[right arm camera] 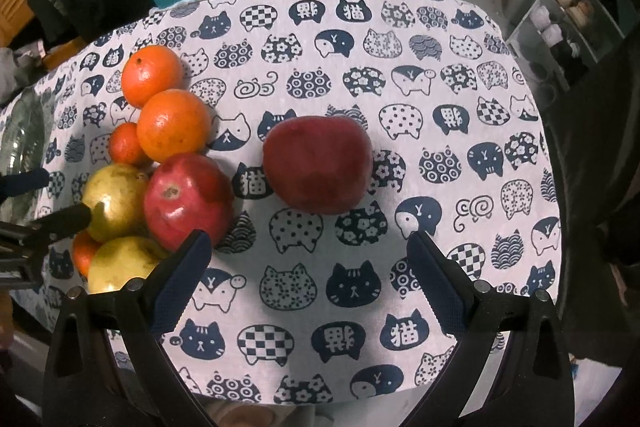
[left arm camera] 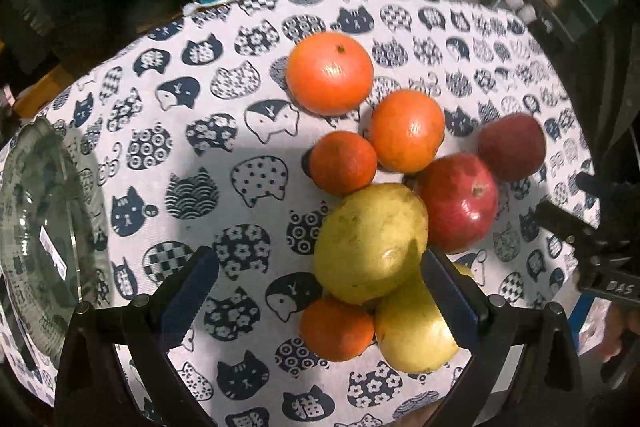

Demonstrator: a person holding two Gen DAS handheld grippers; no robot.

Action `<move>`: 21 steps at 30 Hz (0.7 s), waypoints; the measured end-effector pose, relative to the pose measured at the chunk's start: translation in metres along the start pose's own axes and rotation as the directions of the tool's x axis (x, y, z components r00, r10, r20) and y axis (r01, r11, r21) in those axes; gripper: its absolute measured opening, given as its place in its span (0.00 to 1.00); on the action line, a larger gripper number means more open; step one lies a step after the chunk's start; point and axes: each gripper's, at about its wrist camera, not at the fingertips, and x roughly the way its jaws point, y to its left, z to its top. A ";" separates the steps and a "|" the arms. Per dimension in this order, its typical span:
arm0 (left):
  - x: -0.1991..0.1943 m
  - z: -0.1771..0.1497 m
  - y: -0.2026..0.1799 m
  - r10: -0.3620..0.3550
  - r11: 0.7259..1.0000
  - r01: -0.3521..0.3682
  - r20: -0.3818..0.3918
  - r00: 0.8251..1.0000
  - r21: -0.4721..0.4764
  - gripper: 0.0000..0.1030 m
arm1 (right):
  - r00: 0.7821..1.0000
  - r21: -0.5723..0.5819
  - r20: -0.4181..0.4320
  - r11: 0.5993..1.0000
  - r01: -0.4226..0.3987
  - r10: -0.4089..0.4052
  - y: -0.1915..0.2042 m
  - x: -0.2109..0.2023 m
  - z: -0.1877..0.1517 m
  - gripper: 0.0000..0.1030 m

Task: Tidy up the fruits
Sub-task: 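Grasp the yellow mango with the left tool while the right tool grasps a red apple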

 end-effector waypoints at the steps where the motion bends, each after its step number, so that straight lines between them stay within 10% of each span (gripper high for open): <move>1: 0.003 0.000 -0.002 0.002 1.000 -0.002 -0.004 1.000 0.009 0.98 | 1.000 0.004 -0.003 1.000 -0.009 0.009 -0.001 0.001 0.000 0.94; 13: 0.024 0.011 -0.015 -0.048 0.997 0.051 -0.048 0.998 0.051 0.93 | 0.999 0.016 -0.010 0.999 -0.037 0.037 -0.005 0.014 0.018 0.94; 21: 0.037 0.011 -0.021 -0.141 0.988 0.145 -0.086 0.986 0.051 0.72 | 0.996 0.032 -0.056 0.998 -0.061 0.063 -0.008 0.040 0.032 0.94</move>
